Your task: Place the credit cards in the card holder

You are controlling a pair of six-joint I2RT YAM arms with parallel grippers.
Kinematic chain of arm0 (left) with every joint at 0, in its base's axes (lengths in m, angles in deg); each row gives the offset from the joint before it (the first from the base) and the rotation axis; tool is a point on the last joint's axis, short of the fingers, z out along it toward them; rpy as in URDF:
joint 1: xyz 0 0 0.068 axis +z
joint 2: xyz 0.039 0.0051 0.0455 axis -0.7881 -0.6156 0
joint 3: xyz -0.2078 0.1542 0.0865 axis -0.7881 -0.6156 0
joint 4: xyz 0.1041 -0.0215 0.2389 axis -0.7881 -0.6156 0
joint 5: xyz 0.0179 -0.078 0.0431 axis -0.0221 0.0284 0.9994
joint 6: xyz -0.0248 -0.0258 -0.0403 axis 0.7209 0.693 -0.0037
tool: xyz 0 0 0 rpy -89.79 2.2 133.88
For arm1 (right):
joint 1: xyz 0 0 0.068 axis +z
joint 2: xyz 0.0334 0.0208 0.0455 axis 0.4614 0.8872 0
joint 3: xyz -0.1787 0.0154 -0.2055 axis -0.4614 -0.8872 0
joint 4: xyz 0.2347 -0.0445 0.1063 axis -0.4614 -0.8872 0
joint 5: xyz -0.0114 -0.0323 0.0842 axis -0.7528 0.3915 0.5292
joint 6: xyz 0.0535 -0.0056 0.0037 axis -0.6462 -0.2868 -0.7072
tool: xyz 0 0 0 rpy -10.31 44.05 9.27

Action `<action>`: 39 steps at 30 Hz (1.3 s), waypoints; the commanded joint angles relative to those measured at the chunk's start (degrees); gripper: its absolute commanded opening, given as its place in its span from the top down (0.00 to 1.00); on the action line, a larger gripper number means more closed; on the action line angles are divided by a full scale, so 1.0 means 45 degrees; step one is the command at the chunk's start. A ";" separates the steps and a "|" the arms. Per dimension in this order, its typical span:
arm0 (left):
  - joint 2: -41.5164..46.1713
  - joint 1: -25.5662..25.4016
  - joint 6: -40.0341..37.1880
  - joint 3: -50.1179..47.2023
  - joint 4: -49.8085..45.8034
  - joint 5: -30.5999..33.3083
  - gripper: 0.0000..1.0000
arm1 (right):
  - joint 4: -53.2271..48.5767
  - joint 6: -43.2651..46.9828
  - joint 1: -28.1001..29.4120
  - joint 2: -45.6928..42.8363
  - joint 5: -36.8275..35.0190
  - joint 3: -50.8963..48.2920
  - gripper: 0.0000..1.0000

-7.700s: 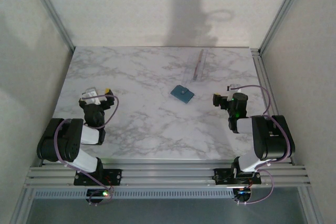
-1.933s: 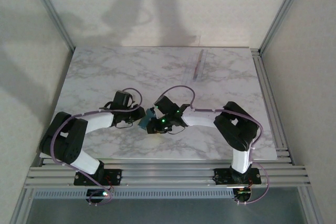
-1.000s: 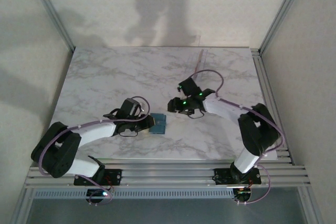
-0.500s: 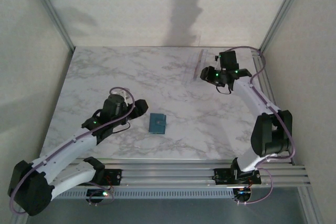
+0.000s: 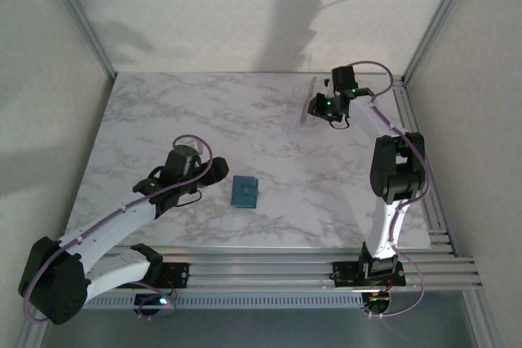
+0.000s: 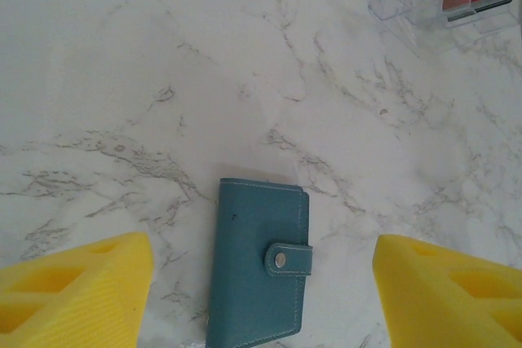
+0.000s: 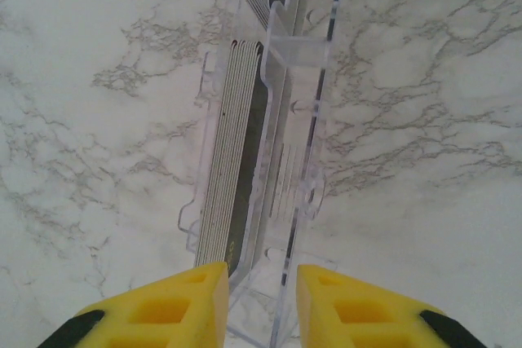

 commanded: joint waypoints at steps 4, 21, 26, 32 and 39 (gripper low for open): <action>-0.0099 0.0096 -0.0296 -0.0182 -0.0054 -0.0070 0.29 | -0.0390 0.0163 -0.0001 0.0710 -0.0108 0.0441 0.76; -0.0940 0.0425 -0.0391 0.0506 -0.0118 0.0354 0.28 | -0.0988 0.2223 0.0065 0.0580 0.0155 0.0403 0.92; -0.1268 0.0563 -0.0411 0.0742 -0.0238 -0.0225 0.27 | -0.1333 0.3408 0.0129 0.0269 0.0721 0.0335 0.99; -0.1953 0.0600 -0.0469 0.0726 -0.0084 -0.1275 0.28 | -0.1834 0.4556 0.0572 0.0369 0.1566 0.0865 1.00; -0.2042 0.0604 -0.0323 0.0352 0.0178 -0.1866 0.27 | -0.2566 0.5286 0.1382 0.1024 0.1932 0.1669 1.00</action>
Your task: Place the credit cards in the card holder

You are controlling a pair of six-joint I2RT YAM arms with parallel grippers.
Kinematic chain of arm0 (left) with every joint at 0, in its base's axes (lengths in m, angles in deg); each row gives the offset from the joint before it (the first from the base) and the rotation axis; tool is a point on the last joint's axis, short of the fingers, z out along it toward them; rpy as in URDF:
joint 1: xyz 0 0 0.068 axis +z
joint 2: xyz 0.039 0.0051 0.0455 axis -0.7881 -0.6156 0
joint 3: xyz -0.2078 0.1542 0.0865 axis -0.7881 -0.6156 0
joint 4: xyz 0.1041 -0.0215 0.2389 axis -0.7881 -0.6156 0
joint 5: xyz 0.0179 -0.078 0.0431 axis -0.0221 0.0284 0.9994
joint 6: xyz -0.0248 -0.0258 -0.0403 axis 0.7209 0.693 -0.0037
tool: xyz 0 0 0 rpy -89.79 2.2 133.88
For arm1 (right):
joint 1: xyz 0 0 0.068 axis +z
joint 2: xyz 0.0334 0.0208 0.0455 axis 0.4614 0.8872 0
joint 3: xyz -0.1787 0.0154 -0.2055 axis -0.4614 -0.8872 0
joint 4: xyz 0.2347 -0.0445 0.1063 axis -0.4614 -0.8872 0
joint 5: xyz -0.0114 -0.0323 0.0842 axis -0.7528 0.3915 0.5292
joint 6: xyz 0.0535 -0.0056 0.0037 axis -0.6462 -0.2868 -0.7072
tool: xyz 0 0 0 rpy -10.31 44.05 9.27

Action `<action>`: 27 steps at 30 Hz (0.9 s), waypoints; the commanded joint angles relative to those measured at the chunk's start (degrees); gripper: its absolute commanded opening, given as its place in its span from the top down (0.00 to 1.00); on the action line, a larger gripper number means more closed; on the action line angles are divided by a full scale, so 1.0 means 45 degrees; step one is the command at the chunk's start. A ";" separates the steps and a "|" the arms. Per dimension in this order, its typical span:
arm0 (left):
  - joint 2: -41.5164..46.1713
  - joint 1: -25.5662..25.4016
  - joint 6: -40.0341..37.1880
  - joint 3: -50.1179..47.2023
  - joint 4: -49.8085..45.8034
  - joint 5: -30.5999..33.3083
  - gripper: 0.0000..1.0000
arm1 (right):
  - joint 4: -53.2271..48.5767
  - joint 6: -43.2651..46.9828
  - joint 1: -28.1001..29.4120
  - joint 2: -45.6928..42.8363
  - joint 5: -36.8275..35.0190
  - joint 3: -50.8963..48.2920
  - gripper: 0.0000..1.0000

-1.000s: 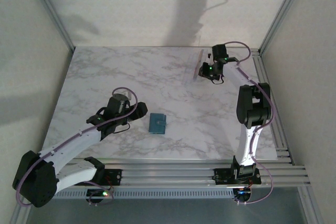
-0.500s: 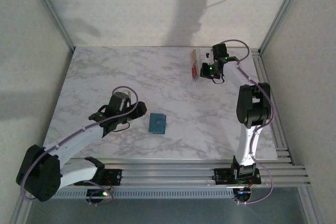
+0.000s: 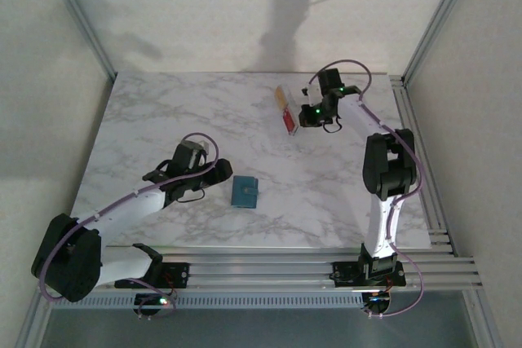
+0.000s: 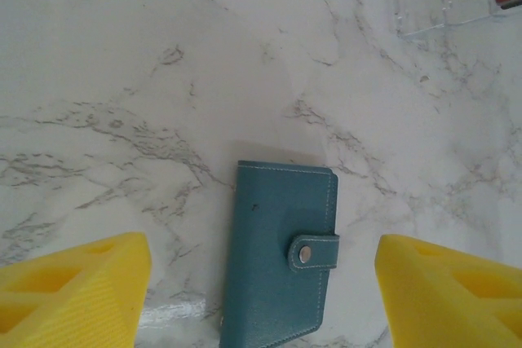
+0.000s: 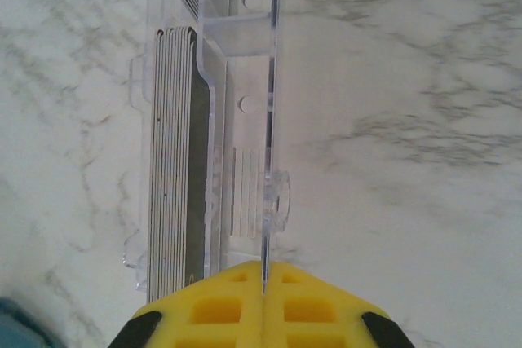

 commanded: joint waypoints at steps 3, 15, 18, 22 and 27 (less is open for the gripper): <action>-0.0005 0.0114 -0.0062 -0.0404 0.0312 -0.0749 0.27 | -0.0725 0.0979 0.0548 0.0433 0.1086 0.0822 1.00; -0.1492 0.0103 -0.0579 -0.0410 0.0530 -0.3394 0.43 | 0.0446 -0.0464 0.0593 -0.1764 0.0272 -0.1066 0.74; -0.1820 0.0114 -0.0563 -0.0497 0.0919 -0.3719 0.45 | 0.1246 -0.1455 0.0602 -0.3059 0.0038 -0.2651 0.69; -0.2733 0.0114 -0.0565 -0.0228 0.0940 -0.4266 0.52 | 0.2176 -0.2435 0.0951 -0.4803 0.0084 -0.5134 0.64; -0.3290 0.0094 -0.0763 -0.0064 0.0697 -0.4152 0.51 | 0.3140 -0.3958 0.2328 -0.6418 0.0035 -0.7828 0.59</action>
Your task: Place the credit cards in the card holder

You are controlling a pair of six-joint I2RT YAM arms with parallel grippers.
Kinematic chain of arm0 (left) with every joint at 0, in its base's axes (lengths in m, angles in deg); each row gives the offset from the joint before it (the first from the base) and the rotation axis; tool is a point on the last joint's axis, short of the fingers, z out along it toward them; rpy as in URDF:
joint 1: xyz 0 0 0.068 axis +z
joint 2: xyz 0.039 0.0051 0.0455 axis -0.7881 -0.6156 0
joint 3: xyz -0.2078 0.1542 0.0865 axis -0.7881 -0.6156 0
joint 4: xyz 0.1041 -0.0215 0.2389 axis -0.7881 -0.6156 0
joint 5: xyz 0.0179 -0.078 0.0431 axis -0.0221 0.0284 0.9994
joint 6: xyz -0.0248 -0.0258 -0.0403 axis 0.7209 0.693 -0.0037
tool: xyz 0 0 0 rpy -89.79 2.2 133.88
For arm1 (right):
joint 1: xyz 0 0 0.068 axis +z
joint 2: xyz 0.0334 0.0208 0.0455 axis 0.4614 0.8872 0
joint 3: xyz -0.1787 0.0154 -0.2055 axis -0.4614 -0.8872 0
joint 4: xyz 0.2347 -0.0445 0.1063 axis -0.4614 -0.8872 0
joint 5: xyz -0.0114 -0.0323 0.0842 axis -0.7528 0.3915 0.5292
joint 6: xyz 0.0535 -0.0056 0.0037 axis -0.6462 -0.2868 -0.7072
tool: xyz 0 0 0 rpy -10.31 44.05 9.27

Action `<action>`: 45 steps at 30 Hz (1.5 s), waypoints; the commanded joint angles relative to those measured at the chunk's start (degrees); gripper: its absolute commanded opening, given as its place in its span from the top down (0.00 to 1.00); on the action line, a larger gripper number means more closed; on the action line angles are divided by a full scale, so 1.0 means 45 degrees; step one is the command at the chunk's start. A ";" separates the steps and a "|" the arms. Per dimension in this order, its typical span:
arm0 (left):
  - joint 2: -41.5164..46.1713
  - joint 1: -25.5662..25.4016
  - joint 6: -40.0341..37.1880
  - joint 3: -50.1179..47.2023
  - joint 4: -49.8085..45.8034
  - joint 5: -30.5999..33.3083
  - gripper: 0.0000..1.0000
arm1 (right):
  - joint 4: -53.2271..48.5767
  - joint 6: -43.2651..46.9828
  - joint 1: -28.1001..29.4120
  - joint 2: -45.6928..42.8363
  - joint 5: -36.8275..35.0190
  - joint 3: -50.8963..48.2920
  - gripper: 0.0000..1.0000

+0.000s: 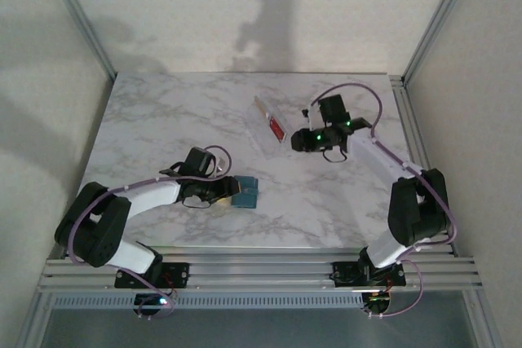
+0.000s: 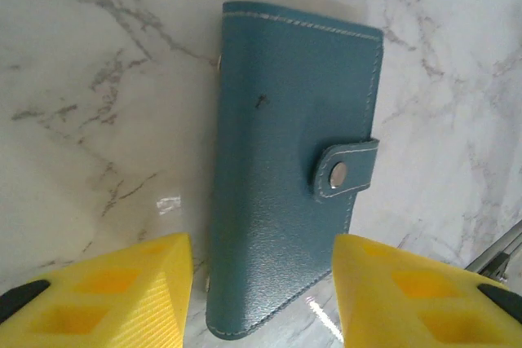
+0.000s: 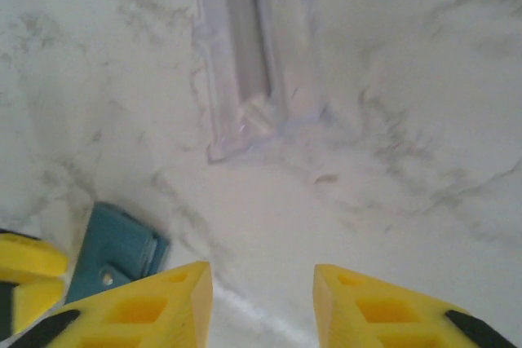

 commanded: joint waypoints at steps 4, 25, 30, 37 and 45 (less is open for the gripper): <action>-0.0540 0.0056 -0.0367 0.0319 -0.0081 -0.0144 0.51 | 0.1466 -0.2474 0.2154 -0.0775 0.0524 -0.2197 0.58; -0.0490 -0.0373 0.0649 0.0188 0.1542 -0.1799 1.00 | 0.4527 -0.4500 0.5761 0.0385 -0.1518 -0.3384 0.54; -0.0379 -0.0462 0.1255 0.0022 0.2213 -0.2739 1.00 | 0.4252 -0.4415 0.6642 0.0866 -0.3496 -0.2828 0.51; -0.0322 -0.0800 0.1460 0.0148 0.2491 -0.3389 1.00 | 0.3702 -0.3826 0.7038 0.1782 -0.5620 -0.2191 0.51; -0.0096 -0.0882 0.1389 0.0151 0.2446 -0.3297 1.00 | 0.2488 -0.4548 0.7614 0.2345 -0.8136 -0.1869 0.66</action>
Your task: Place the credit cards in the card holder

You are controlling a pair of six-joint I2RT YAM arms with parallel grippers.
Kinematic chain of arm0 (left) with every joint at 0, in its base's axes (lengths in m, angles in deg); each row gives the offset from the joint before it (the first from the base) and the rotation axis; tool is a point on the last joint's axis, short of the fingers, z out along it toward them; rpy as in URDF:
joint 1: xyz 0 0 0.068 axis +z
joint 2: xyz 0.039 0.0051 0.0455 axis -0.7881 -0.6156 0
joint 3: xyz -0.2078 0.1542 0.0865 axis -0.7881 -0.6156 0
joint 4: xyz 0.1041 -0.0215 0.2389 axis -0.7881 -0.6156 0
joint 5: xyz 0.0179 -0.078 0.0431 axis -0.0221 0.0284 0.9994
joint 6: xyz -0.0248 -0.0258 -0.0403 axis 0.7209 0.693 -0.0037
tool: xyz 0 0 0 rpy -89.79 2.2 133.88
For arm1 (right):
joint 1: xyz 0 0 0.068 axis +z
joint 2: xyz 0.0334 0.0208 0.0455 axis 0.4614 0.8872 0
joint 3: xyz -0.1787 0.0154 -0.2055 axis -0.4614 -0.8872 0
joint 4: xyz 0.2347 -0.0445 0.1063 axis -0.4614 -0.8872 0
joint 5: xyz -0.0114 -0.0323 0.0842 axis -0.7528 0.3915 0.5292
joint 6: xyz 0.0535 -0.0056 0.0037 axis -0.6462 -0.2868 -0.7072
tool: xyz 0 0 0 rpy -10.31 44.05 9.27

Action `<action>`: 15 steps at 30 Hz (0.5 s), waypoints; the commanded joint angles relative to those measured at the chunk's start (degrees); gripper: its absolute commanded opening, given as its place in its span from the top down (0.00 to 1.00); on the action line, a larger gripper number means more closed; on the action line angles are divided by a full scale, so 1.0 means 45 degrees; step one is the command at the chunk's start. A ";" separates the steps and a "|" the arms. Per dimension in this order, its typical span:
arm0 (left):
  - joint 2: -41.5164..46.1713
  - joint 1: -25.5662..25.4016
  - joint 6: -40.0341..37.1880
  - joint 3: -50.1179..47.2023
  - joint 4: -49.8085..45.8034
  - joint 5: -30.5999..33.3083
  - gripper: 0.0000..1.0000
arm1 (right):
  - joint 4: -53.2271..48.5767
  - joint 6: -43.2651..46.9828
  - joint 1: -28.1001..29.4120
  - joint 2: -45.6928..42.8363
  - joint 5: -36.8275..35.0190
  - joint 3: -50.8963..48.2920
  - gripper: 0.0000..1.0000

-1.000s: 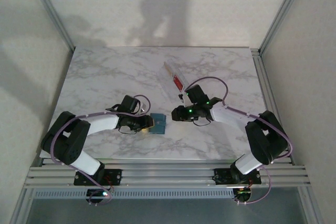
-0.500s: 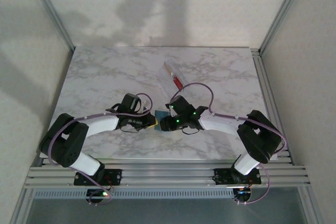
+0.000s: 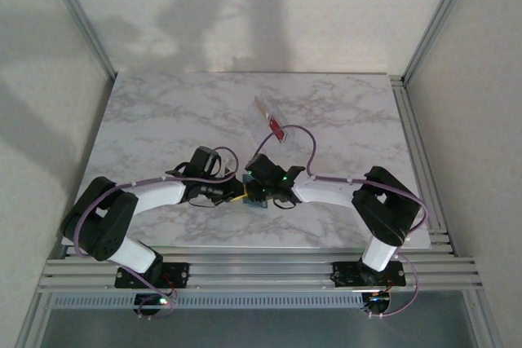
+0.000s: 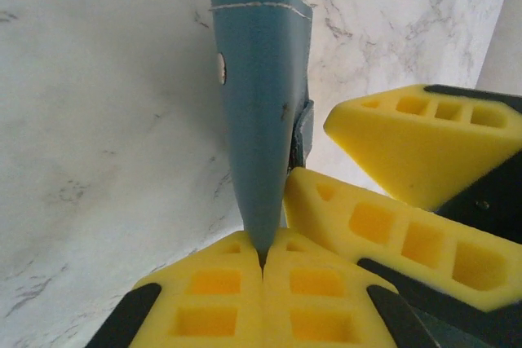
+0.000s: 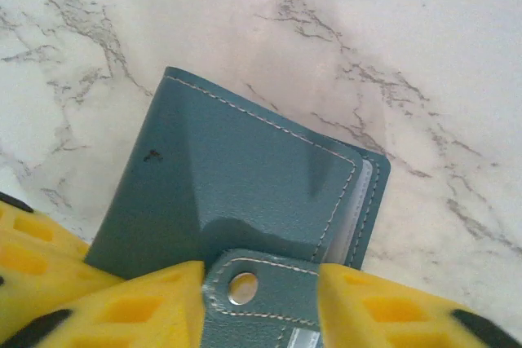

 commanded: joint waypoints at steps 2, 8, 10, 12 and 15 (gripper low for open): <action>0.0588 -0.0262 0.0005 0.0063 0.0635 -0.0980 1.00 | -0.1082 -0.0683 0.0193 0.0471 -0.2125 0.0170 0.73; 0.0483 -0.0202 -0.0208 0.0150 0.0138 -0.0294 1.00 | -0.2058 -0.1539 0.0220 0.0106 -0.3126 0.0134 1.00; 0.0467 -0.0183 -0.0321 0.0100 -0.0153 0.0219 1.00 | -0.2260 -0.1710 0.0223 -0.0160 -0.3276 0.0068 1.00; 0.0328 -0.0107 -0.0335 -0.0002 -0.0185 0.0419 1.00 | -0.2346 -0.1964 0.0220 -0.0561 -0.3497 -0.0207 1.00; 0.0091 -0.0085 -0.0458 0.0034 -0.0490 0.0690 1.00 | -0.0817 -0.1671 0.0149 -0.1557 -0.2717 -0.1328 1.00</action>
